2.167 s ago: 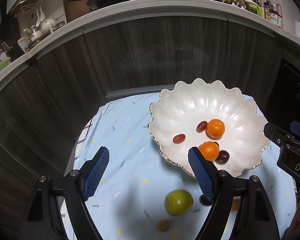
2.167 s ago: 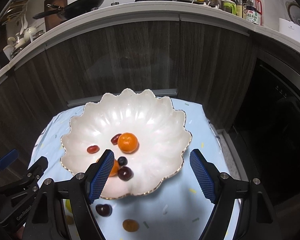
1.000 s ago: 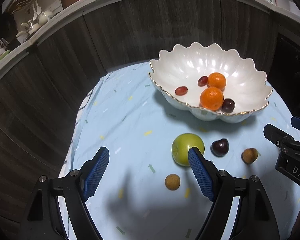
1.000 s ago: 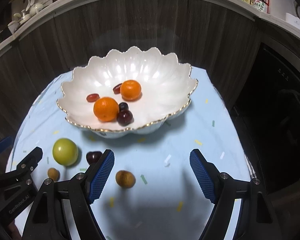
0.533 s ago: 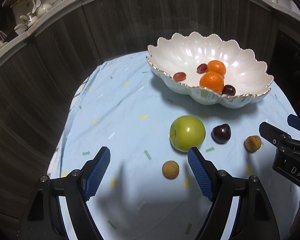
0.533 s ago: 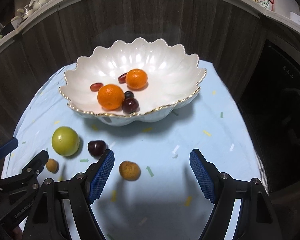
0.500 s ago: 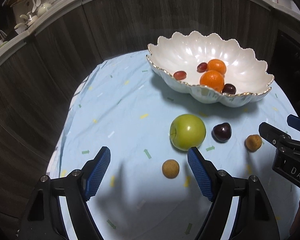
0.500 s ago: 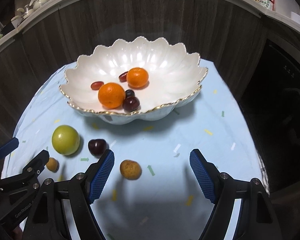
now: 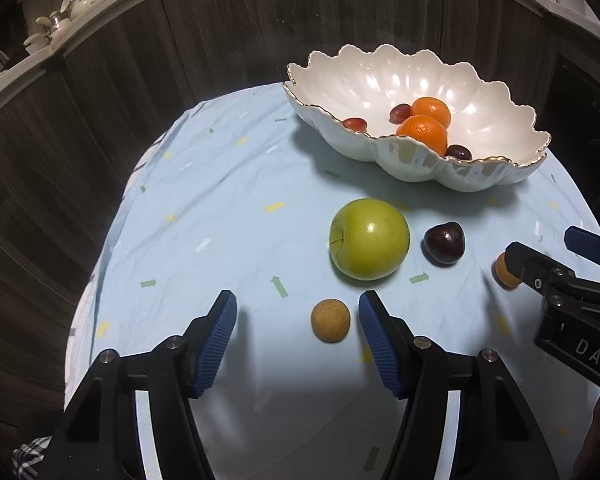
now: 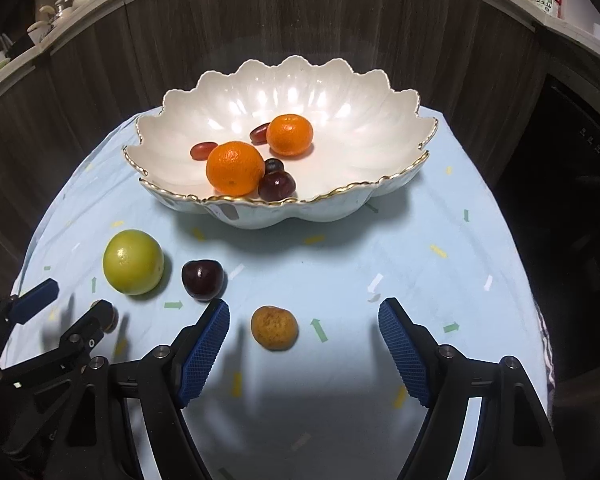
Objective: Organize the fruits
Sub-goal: 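Grasp a small tan round fruit with the left tool while the right tool grasps the brown round fruit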
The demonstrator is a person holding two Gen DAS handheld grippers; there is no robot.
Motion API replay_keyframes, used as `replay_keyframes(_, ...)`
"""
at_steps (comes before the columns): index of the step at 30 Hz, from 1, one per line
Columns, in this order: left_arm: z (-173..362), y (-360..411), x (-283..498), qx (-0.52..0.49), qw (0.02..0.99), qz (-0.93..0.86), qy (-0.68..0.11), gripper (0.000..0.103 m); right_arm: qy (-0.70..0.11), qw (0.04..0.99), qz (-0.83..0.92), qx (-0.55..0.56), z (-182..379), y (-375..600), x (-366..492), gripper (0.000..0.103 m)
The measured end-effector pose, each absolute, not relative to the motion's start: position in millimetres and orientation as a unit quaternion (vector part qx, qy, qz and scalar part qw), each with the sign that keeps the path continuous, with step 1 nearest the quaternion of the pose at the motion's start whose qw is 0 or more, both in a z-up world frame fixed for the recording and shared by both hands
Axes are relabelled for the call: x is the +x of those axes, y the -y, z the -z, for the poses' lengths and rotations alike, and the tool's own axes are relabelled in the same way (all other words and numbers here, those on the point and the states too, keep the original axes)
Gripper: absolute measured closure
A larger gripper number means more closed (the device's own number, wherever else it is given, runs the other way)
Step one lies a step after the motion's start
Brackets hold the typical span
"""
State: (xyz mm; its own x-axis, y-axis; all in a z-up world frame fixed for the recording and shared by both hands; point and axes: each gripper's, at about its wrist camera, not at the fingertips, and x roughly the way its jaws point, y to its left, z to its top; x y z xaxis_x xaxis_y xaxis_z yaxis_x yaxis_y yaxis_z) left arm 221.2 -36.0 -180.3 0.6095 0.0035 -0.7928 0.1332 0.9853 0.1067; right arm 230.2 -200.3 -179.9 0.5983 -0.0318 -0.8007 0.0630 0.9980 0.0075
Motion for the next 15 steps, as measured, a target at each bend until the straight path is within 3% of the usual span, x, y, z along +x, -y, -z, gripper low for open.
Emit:
replay_keyframes(12, 192.5, 36.5, 224.4, 0.046, 0.885, 0.042, -0.461, 0.063, -0.476, 0.879, 0.000, 0.026, 197.9, 193.7, 235.1, 0.064)
replay_keyframes(15, 193.7, 39.5, 223.6, 0.049, 0.885, 0.047, -0.461, 0.071, -0.485, 0.874, -0.005, 0.034, 202.0, 194.9, 236.1, 0.069)
